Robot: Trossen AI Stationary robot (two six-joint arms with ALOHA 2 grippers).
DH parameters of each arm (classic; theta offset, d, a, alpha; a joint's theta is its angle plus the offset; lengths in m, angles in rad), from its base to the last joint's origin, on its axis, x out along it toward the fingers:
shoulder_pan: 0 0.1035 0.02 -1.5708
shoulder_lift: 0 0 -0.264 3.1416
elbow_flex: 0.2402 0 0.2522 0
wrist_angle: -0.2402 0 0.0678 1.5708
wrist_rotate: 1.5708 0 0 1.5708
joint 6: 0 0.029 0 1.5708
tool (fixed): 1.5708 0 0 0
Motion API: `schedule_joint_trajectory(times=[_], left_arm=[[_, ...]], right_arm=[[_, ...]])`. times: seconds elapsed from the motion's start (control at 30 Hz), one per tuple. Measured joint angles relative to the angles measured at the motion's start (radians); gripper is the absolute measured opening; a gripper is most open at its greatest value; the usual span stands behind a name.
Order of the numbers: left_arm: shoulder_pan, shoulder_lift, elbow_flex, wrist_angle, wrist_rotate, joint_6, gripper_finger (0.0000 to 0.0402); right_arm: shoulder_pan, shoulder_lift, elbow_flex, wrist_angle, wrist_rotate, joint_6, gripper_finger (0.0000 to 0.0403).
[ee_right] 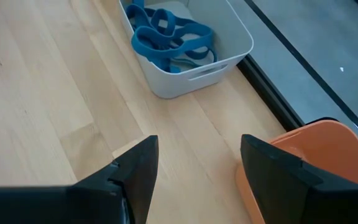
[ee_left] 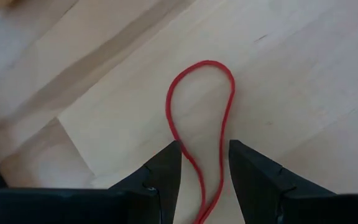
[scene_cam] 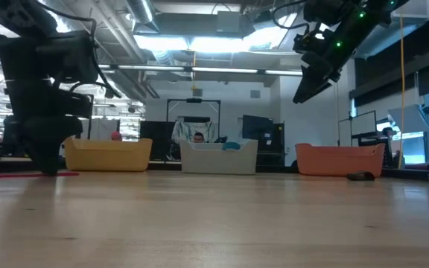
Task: Sort rubber bands into baskets
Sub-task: Put the red rubber band into the orange bin
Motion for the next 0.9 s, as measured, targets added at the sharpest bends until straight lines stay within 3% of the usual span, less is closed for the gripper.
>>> schedule_joint_trajectory(times=[0.13,0.27,0.67,0.9], left_arm=[[-0.001,-0.002,-0.025,0.014,-0.001,-0.032,0.013],[0.0,-0.002,-0.031,0.055,0.002,0.034,0.0123],[0.0,0.0,-0.032,0.095,0.035,0.145,0.0008],[0.0,-0.001,-0.022,0.095,0.029,0.194,0.0002]], right_arm=[[0.0,0.0,0.0,0.0,0.0,0.0,0.0229],[0.0,0.0,0.0,0.0,0.0,0.0,0.0229],[0.0,0.0,0.0,0.0,0.0,0.0,0.0229],[0.0,0.022,-0.001,0.003,-0.009,-0.001,0.0229]])
